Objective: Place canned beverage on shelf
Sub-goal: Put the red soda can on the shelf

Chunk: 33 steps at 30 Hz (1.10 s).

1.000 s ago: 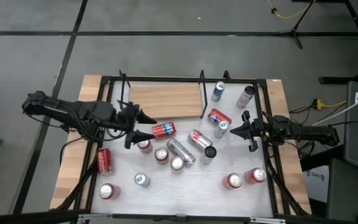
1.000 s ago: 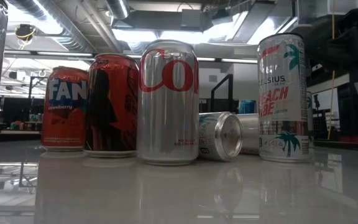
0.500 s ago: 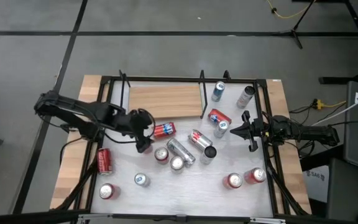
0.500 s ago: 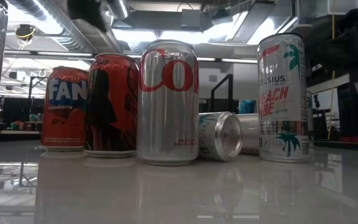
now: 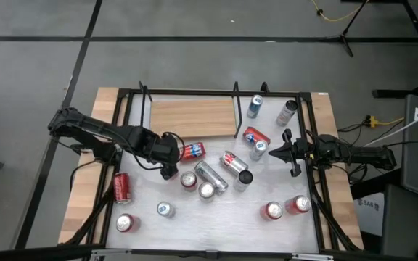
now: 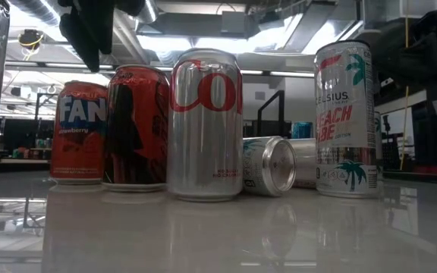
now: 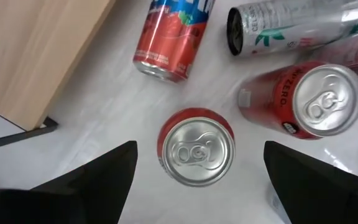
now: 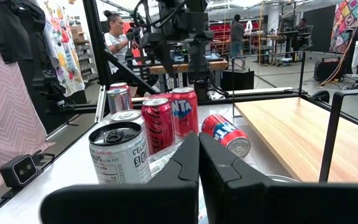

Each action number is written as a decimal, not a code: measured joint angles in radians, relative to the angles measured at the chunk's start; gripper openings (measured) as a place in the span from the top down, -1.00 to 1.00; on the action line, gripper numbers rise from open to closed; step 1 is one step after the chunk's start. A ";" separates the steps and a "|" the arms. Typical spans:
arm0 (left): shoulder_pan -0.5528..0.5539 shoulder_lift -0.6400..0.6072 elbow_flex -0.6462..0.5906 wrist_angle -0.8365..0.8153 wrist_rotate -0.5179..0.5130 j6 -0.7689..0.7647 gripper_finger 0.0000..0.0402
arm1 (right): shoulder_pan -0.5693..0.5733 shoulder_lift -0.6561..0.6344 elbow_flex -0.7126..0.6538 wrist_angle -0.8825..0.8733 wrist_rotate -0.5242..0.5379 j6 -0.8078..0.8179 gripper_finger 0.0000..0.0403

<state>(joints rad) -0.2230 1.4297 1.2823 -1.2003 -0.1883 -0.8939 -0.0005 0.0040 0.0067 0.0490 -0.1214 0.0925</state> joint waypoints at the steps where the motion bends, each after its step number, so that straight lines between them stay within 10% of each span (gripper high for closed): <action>1: 0.000 0.009 0.000 0.000 0.005 -0.013 -0.71 | 0.000 0.000 0.000 0.000 0.000 0.000 1.00; 33: 0.000 0.090 -0.005 -0.018 0.030 -0.206 -0.71 | 0.000 0.000 0.000 -0.004 0.000 0.000 1.00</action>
<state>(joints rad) -0.2230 1.5200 1.2770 -1.2179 -0.1584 -1.0998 -0.0005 0.0040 0.0067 0.0448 -0.1211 0.0925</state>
